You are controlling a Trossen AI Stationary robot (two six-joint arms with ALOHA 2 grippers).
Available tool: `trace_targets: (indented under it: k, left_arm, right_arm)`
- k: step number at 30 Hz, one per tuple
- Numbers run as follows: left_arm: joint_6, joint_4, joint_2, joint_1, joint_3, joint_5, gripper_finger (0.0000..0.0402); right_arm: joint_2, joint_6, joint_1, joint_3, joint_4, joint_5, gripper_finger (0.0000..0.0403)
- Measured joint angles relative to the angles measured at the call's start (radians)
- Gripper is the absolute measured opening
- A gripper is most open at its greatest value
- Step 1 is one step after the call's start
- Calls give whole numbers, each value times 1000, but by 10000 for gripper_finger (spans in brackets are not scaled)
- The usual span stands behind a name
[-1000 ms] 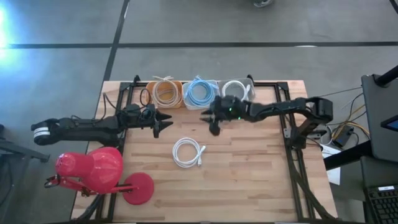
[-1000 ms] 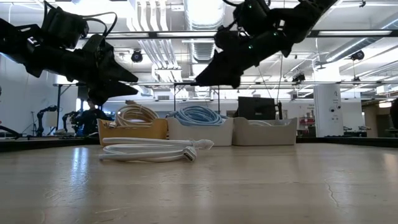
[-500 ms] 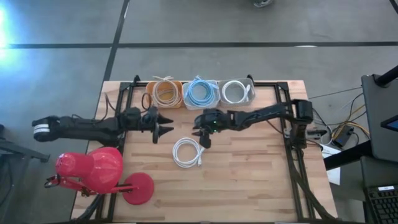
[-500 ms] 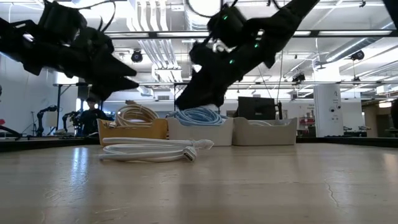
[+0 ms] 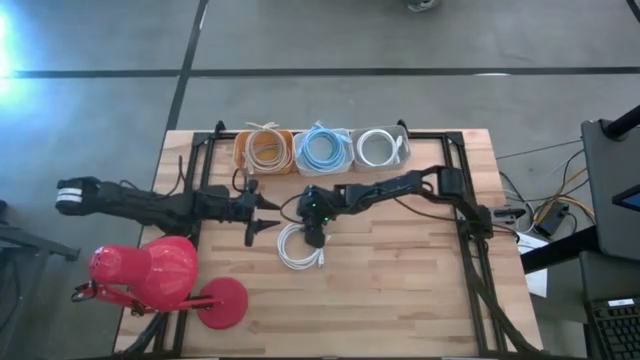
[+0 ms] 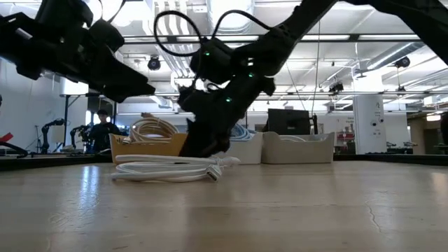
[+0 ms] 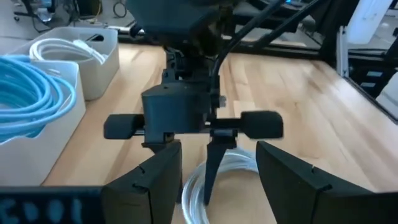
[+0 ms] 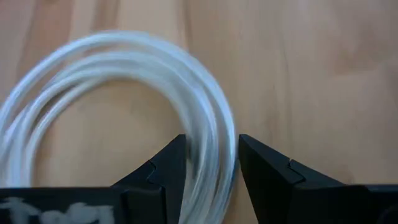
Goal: Sort HDMI cables
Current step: Put the white HDMI cable into the gray bin
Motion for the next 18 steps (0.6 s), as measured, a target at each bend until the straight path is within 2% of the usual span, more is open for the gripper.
trace_targets:
  k: [5,12,16,18]
  left_arm:
    - [-7,-3,20,0,0,-2,213]
    - [-13,-2,32,0,-1,-4,213]
    - [-14,-3,36,0,-1,-19,213]
    - [-15,-2,37,0,-1,-19,213]
  right_arm:
    - [49,-50,6,74,-80,92,126]
    - [19,-71,10,84,-156,115,31]
    - [-48,-69,10,79,-268,173,23]
    - [-97,-72,14,79,-339,240,22]
